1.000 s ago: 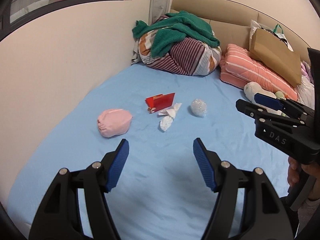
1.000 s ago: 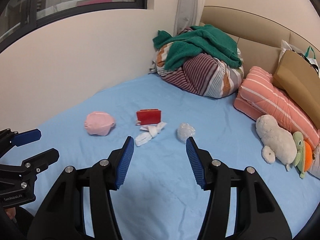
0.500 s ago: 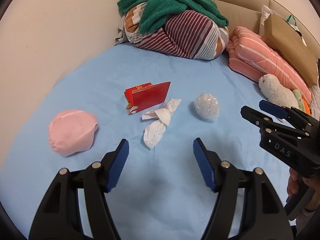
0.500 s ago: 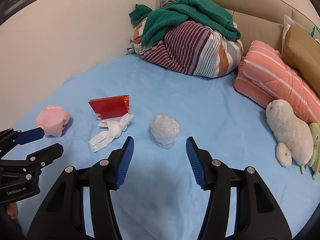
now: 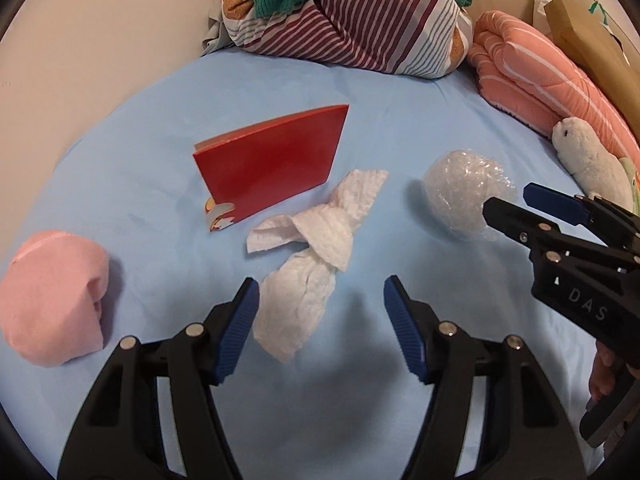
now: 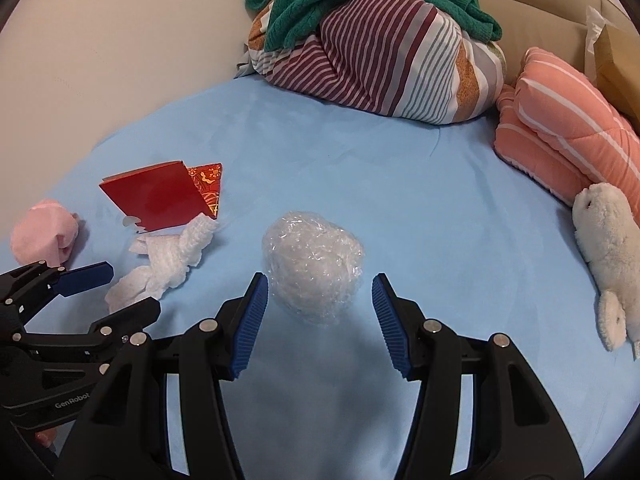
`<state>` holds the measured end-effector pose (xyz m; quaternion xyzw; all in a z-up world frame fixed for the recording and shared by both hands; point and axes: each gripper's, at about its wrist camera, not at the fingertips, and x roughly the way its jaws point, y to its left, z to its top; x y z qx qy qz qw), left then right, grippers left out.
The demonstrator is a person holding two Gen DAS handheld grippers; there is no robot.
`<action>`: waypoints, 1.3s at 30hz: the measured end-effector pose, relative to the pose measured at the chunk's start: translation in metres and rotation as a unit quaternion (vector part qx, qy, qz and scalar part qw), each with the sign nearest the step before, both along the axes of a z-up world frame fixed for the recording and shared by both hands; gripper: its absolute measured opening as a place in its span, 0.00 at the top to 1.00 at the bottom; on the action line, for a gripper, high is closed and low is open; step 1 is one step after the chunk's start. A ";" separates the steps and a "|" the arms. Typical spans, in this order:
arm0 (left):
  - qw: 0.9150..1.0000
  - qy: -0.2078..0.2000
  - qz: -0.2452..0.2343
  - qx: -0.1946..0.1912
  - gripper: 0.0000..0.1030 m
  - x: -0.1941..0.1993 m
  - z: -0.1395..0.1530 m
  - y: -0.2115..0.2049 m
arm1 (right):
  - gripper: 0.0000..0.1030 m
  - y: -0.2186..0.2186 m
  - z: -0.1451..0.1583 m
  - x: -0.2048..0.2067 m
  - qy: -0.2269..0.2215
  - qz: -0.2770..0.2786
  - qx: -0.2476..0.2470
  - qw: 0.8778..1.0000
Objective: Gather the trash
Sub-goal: 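Move both open tools back over the bed toward the tissue and plastic ball, then grasp the white tissue with the left tool while the right tool grasps the plastic wrap ball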
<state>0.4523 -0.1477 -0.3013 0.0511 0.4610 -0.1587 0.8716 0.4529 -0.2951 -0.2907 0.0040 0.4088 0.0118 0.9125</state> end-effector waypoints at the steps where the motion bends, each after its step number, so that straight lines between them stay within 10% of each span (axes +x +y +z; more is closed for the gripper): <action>1: 1.000 0.005 -0.003 -0.002 0.49 0.003 -0.005 -0.001 | 0.51 0.000 -0.003 0.001 0.003 0.001 0.000 1.000; 11: 1.000 0.006 -0.006 0.000 0.88 0.012 -0.021 -0.002 | 0.91 0.005 -0.020 0.006 0.019 0.025 -0.002 0.999; 39: 1.000 0.012 0.014 -0.005 0.93 -0.097 0.046 0.036 | 0.96 0.041 0.043 -0.089 0.007 0.035 0.028 0.999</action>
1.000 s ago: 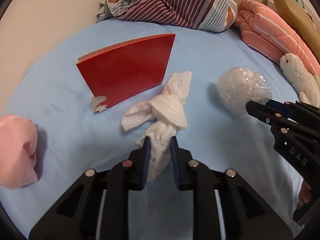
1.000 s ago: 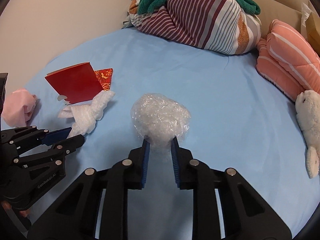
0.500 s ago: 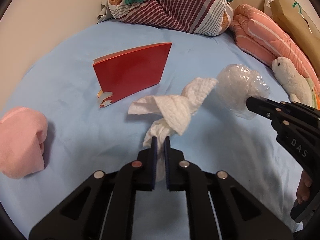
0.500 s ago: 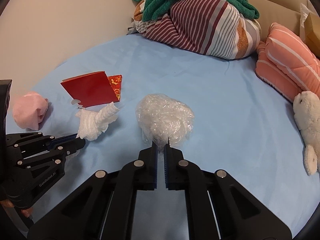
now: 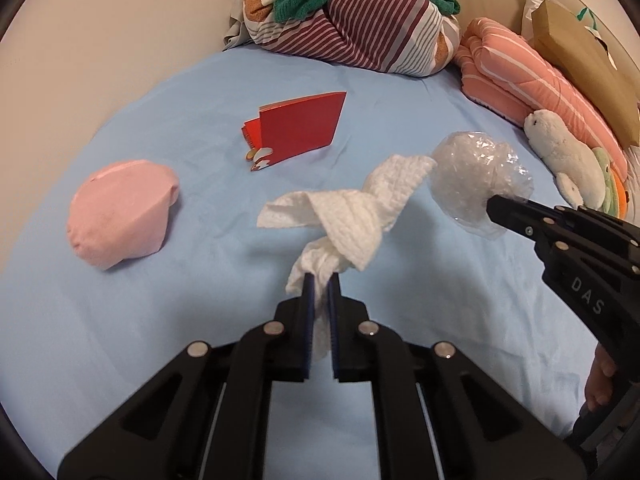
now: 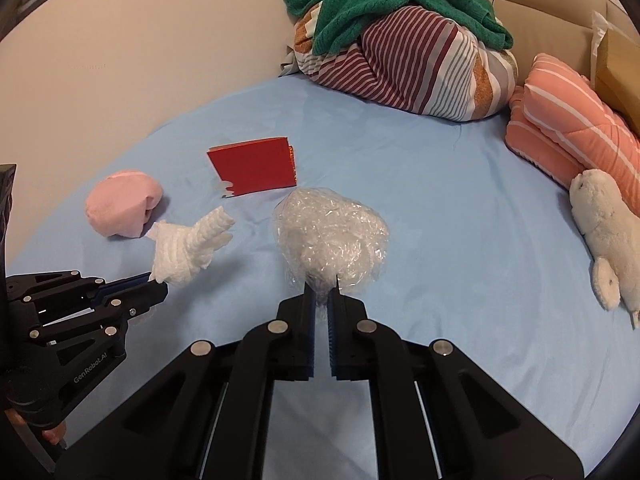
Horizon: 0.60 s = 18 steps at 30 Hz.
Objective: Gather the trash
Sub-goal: 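Grasp the white tissue with the left tool while the right tool grasps the plastic wrap ball, then carry the tissue and plastic ball with both tools over the grey bin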
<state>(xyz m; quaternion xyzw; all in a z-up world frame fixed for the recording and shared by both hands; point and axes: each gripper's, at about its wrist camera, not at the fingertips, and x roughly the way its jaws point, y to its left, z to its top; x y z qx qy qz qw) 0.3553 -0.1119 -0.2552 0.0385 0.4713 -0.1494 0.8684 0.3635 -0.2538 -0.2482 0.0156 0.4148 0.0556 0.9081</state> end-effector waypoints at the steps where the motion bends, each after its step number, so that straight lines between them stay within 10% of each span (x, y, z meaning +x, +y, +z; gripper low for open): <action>1: 1.000 0.000 0.001 0.002 0.93 -0.006 0.004 0.003 | 0.96 0.002 0.002 -0.007 0.000 -0.001 0.001 1.000; 18: 0.999 -0.022 0.049 0.004 0.93 -0.150 0.078 0.068 | 0.96 0.056 0.056 -0.145 -0.003 0.013 0.014 1.000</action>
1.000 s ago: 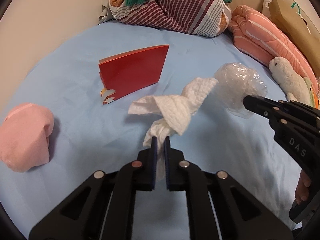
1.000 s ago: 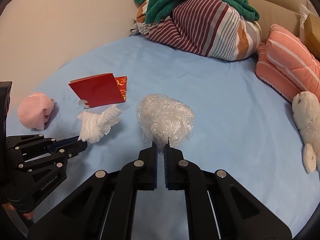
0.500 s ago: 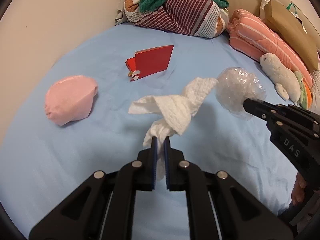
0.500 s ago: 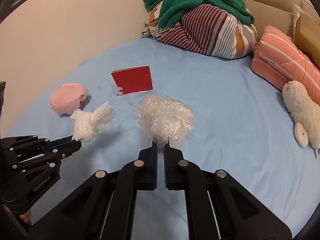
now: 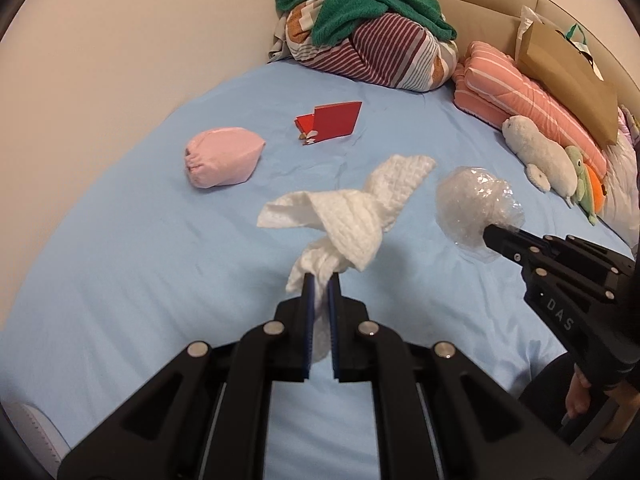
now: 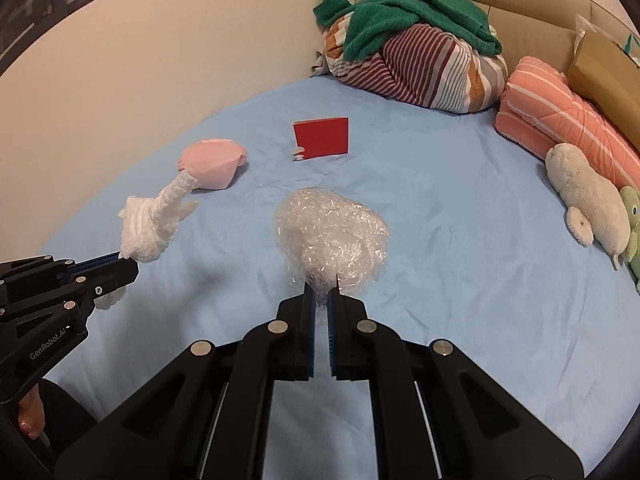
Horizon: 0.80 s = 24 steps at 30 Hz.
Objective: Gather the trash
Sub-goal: 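Carry the tissue and plastic ball with both tools over the grey bin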
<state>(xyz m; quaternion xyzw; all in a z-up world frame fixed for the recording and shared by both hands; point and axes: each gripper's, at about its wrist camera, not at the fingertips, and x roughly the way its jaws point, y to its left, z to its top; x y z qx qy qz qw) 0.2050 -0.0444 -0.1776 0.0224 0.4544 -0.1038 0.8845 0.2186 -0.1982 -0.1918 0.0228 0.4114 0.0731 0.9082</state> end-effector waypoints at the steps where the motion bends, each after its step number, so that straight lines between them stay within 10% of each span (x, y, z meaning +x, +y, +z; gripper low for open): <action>1: 1.000 -0.004 0.006 0.001 0.93 -0.009 0.005 0.006 | 0.96 0.005 0.006 -0.007 -0.005 0.005 0.000 1.000; 14: 0.993 -0.060 0.100 0.010 0.93 -0.121 0.068 0.103 | 0.96 0.096 0.078 -0.089 -0.073 0.109 -0.007 0.991; 24: 0.972 -0.094 0.214 0.025 0.93 -0.198 0.115 0.199 | 0.96 0.203 0.116 -0.133 -0.088 0.248 0.024 0.964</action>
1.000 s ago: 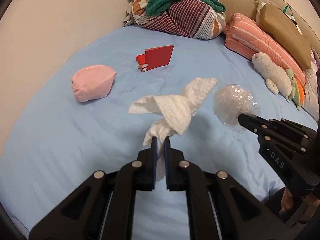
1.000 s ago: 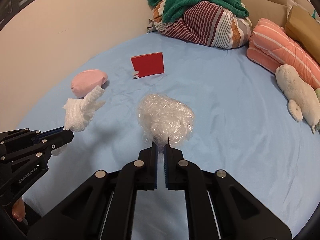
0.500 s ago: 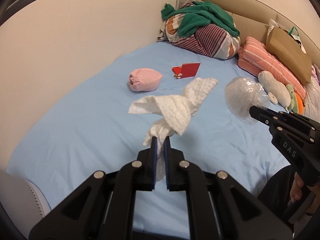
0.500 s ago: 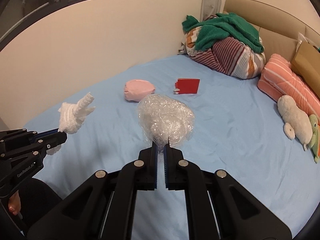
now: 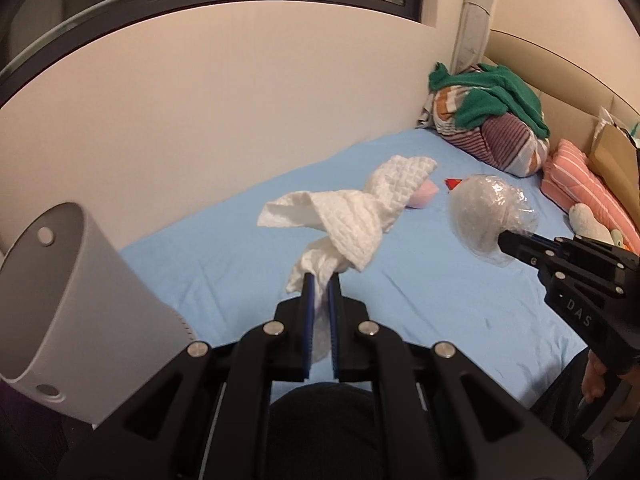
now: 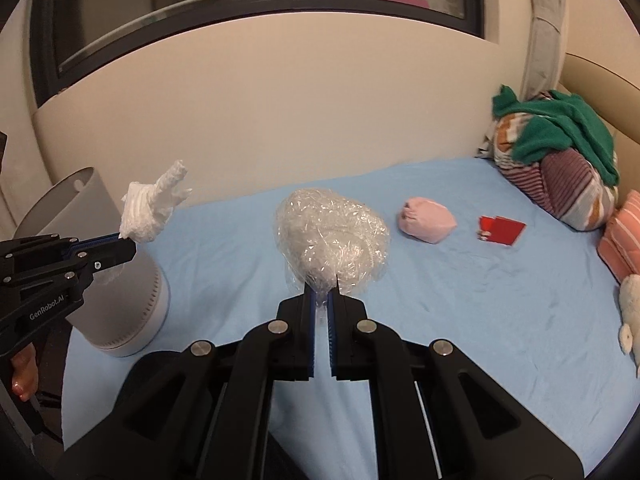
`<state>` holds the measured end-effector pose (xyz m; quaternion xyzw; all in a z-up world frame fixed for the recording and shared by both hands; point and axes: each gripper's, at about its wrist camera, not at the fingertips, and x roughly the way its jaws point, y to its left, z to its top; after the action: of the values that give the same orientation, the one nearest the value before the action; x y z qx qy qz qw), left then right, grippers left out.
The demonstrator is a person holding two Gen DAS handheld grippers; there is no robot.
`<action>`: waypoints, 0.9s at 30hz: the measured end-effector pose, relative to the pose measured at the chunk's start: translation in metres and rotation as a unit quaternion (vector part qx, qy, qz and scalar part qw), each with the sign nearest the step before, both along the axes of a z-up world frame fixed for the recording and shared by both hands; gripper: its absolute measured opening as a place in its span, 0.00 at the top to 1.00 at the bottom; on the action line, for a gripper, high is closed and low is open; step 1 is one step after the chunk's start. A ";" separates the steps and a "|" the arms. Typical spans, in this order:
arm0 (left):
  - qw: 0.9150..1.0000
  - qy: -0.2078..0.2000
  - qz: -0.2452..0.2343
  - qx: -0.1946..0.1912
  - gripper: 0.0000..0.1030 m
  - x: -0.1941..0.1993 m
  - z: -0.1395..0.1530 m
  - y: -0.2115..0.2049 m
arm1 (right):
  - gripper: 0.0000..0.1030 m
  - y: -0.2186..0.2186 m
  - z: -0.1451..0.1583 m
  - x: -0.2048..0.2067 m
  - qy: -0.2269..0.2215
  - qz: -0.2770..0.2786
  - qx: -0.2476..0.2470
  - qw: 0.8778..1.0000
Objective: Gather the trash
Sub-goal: 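Carry the tissue and plastic ball with both tools over the grey bin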
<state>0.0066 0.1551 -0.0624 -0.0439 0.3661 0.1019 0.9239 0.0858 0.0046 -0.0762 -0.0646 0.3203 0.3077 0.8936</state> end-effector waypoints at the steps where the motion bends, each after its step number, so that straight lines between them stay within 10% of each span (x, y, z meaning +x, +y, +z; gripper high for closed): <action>1: 1.000 -0.004 0.015 0.003 0.93 -0.009 0.006 0.011 | 0.96 0.011 0.004 -0.003 -0.001 0.014 0.001 1.000; 27: 0.977 -0.029 0.205 0.058 0.93 -0.137 0.100 0.167 | 0.96 0.241 0.131 -0.097 -0.053 0.319 0.047 0.945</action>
<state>-0.1299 0.3220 0.0377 -0.0673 0.3163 0.3092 0.8943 -0.0113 0.2459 0.0543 -0.1374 0.2201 0.5873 0.7667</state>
